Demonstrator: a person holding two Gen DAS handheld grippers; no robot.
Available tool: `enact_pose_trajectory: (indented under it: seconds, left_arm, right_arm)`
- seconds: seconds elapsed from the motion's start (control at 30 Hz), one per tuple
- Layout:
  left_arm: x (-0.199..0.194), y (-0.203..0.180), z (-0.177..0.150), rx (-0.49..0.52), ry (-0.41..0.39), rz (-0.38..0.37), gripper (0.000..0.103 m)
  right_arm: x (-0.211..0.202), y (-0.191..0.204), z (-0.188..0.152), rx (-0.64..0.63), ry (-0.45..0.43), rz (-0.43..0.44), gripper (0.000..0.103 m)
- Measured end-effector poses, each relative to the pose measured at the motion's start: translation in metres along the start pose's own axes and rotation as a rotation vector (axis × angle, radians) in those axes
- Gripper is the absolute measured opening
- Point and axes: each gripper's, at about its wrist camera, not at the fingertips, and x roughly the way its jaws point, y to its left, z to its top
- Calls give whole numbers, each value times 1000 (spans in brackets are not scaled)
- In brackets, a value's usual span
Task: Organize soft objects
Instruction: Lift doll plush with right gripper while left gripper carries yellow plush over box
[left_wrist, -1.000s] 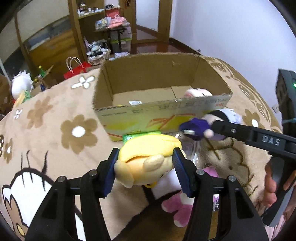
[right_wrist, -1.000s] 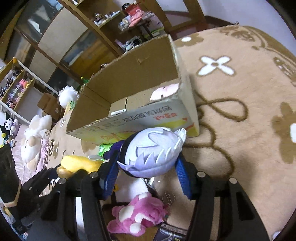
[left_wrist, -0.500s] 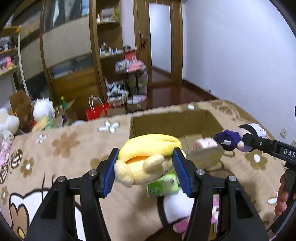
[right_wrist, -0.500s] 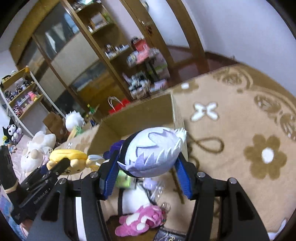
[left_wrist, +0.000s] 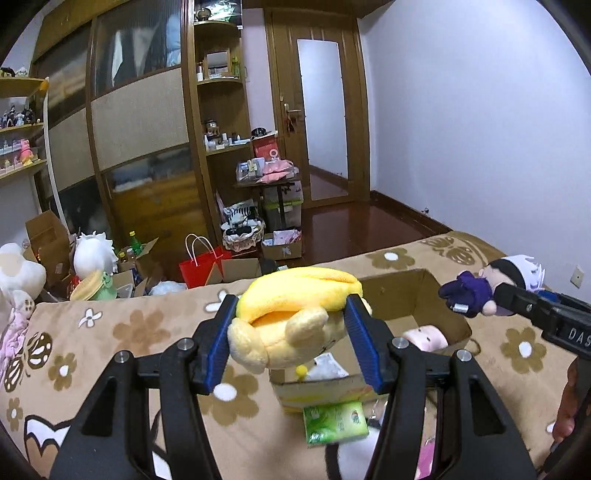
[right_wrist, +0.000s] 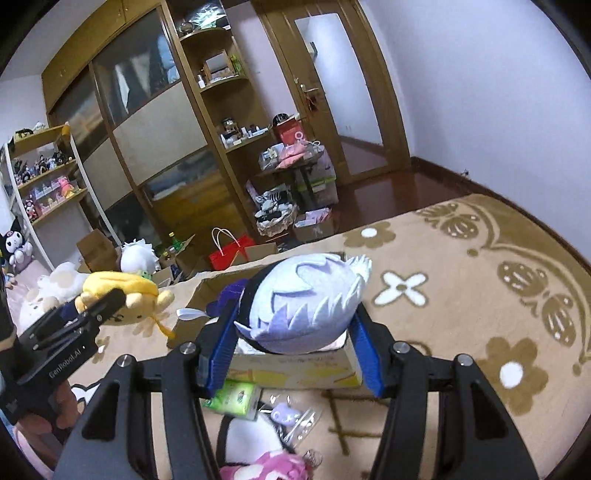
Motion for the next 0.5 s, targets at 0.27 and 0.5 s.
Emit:
enact_pose_trajectory:
  seconds: [0.27,0.5]
  left_arm:
    - [19,2,2,-3,-1,8,57]
    - [42,3,-4,-26,39,-2,58]
  right_arm:
    - [18,6,9,-46,-22,-48,61]
    - [40,4,1,-58,-3,-39,61]
